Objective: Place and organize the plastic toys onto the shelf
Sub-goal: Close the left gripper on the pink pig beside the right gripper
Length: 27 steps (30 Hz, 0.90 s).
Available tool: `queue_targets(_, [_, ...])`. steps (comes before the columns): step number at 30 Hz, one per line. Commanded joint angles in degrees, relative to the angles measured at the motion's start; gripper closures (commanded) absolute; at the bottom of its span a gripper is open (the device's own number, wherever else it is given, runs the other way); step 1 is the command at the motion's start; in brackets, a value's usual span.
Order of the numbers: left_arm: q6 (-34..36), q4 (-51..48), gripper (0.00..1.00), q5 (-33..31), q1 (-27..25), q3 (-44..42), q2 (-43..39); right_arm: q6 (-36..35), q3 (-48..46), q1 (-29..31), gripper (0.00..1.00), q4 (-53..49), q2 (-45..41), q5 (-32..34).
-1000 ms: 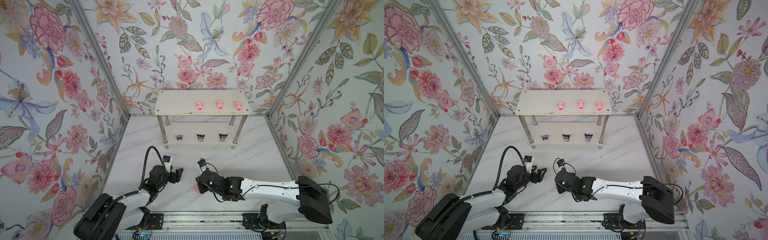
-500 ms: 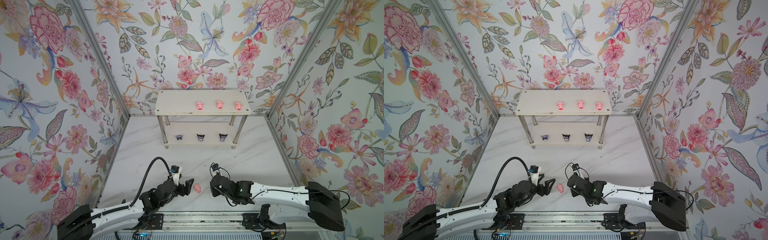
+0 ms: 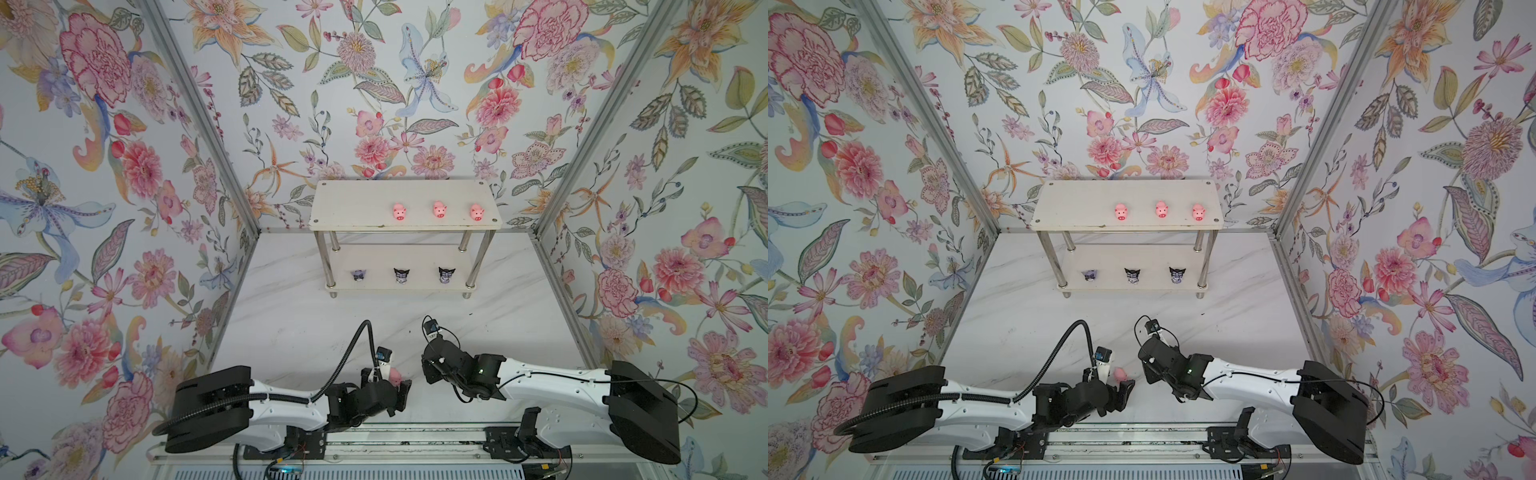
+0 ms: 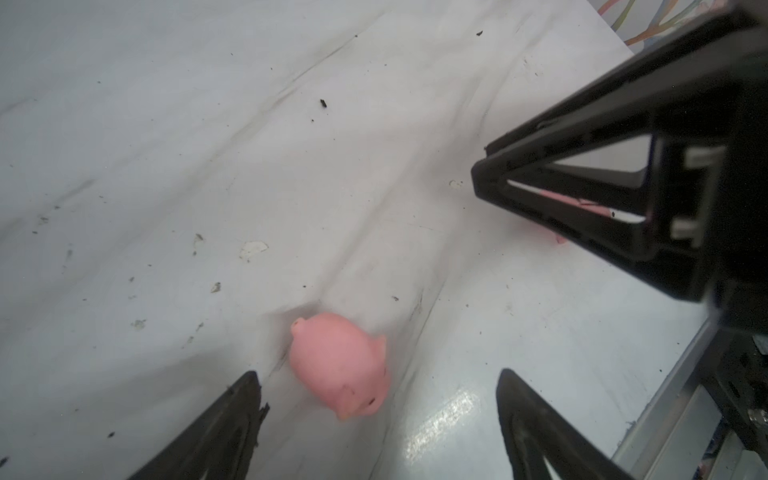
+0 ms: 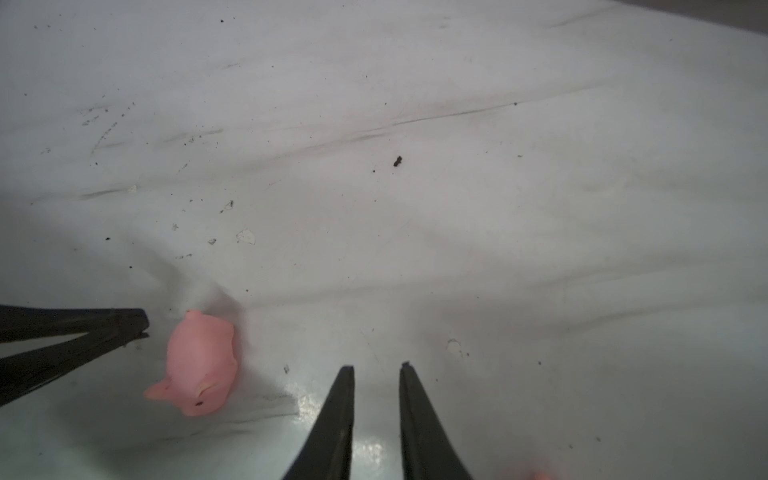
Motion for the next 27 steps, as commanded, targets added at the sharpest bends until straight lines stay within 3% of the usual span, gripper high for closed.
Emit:
queue_targets(1, [-4.41,0.13,0.13,-2.39,-0.63,0.95,2.32,-1.6,-2.85,-2.03,0.77,2.42,-2.8,-2.83])
queue_targets(6, [-7.11,0.02,0.22,-3.12,-0.67,2.09,5.05,-2.63,-5.82,-4.79,0.76,4.24,-5.25,-5.98])
queue_targets(12, [-8.85,0.18,0.42,-4.01,-0.66,4.54,8.83,-5.33,-6.67,-7.17,0.76,4.93,-5.73,-9.13])
queue_targets(15, [-9.55,0.13,0.45,-4.62,-0.64,4.85,9.36,-7.12,-6.93,-8.59,0.76,5.18,-6.02,-10.17])
queue_targets(21, [-9.61,-1.31,0.64,-6.4,-0.55,5.48,8.62,-11.44,-7.35,-12.26,0.76,7.17,-6.01,-13.65])
queue_targets(27, [-6.53,-6.79,0.71,-8.43,0.05,8.81,6.73,-11.51,-9.61,-15.7,0.76,12.49,-4.47,-18.36])
